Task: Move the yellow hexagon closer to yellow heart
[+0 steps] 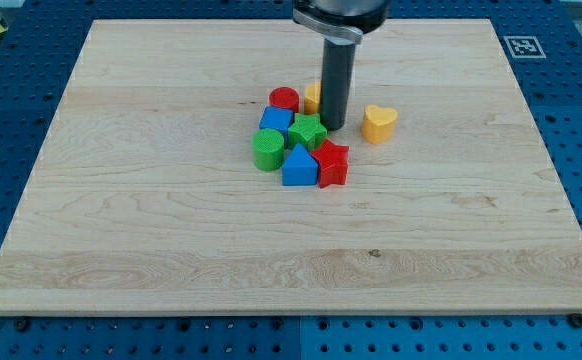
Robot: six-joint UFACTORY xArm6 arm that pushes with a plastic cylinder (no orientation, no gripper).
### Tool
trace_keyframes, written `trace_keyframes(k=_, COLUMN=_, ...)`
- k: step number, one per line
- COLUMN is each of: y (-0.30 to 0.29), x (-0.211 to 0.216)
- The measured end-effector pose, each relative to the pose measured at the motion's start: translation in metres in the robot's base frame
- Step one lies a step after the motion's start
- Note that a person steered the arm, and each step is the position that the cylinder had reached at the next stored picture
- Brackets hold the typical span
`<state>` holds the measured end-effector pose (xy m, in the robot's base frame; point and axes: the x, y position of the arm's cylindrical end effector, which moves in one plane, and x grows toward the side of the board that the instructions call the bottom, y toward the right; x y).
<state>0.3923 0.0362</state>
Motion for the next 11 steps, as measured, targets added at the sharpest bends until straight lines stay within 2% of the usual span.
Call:
trace_keyframes(k=2, y=-0.057, x=-0.037)
trace_keyframes(k=3, y=-0.069, x=-0.066)
trace_keyframes(k=4, y=-0.060, x=-0.077)
trace_keyframes(k=8, y=0.038, x=-0.059)
trace_keyframes(k=11, y=0.053, x=-0.040)
